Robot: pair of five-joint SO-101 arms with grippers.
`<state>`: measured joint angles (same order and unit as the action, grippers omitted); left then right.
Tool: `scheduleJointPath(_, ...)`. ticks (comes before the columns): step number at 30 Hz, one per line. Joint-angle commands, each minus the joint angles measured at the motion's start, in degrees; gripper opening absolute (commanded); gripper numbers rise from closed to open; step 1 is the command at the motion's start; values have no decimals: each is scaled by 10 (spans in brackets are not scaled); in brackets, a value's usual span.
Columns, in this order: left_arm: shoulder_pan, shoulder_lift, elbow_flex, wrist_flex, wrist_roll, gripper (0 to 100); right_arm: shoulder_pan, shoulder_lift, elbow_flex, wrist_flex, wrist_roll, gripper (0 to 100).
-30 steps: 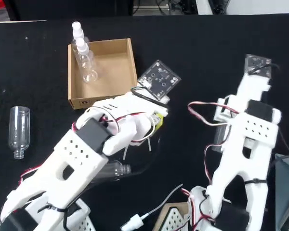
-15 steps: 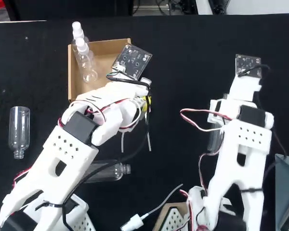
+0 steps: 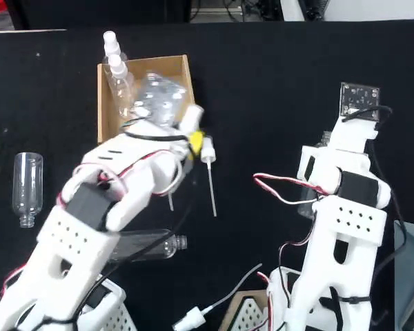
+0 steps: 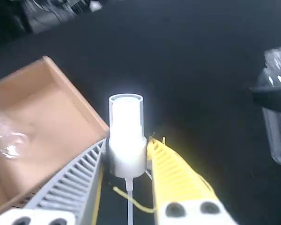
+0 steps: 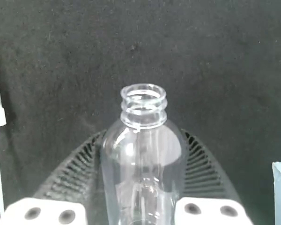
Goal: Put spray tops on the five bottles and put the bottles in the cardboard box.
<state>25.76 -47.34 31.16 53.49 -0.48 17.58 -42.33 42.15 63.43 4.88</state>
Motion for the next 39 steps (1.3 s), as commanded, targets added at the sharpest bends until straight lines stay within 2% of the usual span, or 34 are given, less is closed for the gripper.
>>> scheduleJointPath(1,-33,-73,35,-53,33,29,-37,-29,-3,-10,7,120)
scheduleJointPath(9,-42,-135,76,-69,50,29,-54,-39,1,-4,3,120)
scheduleJointPath(17,-43,-171,99,-69,71,29,-71,-136,58,-24,5,120)
scheduleJointPath(26,-102,-196,103,-69,124,29,-111,-217,103,-31,5,120)
scheduleJointPath(32,-131,-212,116,-69,159,29,-142,-295,175,-86,2,120)
scheduleJointPath(39,-135,-245,124,-70,163,29,-207,-401,269,-141,6,120)
